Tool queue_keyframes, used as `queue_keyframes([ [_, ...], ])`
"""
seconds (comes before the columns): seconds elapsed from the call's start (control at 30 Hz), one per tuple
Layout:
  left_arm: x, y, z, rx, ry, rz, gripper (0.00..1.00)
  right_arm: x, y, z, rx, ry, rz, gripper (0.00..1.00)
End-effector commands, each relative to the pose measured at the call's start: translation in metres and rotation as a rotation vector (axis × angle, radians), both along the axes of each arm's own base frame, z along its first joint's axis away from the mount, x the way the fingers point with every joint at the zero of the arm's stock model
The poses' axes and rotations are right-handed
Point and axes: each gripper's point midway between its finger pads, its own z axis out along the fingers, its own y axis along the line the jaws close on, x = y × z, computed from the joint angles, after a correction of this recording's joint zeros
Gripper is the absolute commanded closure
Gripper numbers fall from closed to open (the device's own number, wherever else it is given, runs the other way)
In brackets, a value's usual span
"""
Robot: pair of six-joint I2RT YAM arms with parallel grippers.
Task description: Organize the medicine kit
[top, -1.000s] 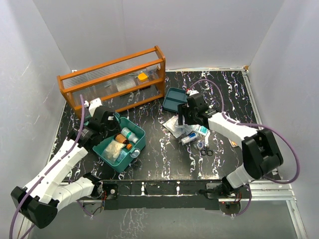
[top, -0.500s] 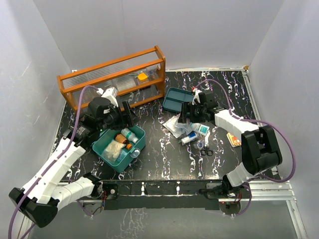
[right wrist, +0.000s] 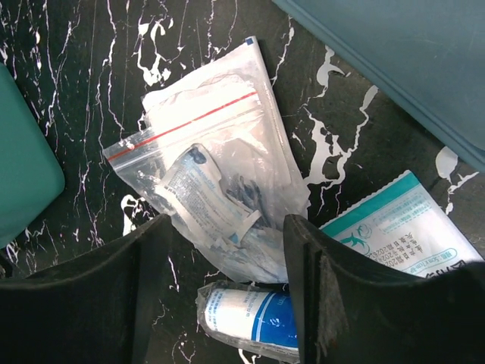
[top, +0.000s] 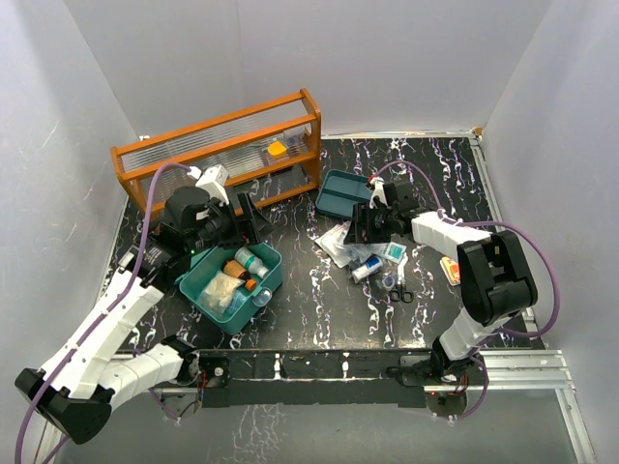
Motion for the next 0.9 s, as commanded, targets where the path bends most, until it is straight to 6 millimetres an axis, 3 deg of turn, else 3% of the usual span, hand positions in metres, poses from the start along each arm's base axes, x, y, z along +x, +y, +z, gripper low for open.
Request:
queue_keyframes([
  [0.0, -0.001, -0.004, 0.016, -0.022, -0.041, -0.034, 0.26, 0.011, -0.004, -0.006, -0.030, -0.040, -0.028, 0.45],
  [0.17, 0.000, -0.005, 0.015, -0.020, -0.042, -0.038, 0.26, 0.019, -0.009, -0.001, -0.053, -0.068, -0.072, 0.58],
  [0.3, 0.000, -0.008, 0.015, -0.036, -0.037, -0.043, 0.25, 0.023, -0.008, 0.012, -0.020, -0.097, -0.105, 0.77],
  [0.43, -0.002, -0.020, 0.016, -0.066, -0.028, -0.102, 0.24, 0.028, -0.005, 0.027, 0.024, -0.131, -0.146, 0.89],
  [0.67, -0.003, -0.030, 0.007, -0.117, 0.020, -0.121, 0.23, 0.027, 0.002, 0.064, 0.130, -0.185, -0.192, 0.96],
  [0.87, -0.001, -0.042, -0.010, -0.186, 0.086, -0.119, 0.22, 0.012, 0.021, 0.114, 0.314, -0.180, -0.188, 0.97],
])
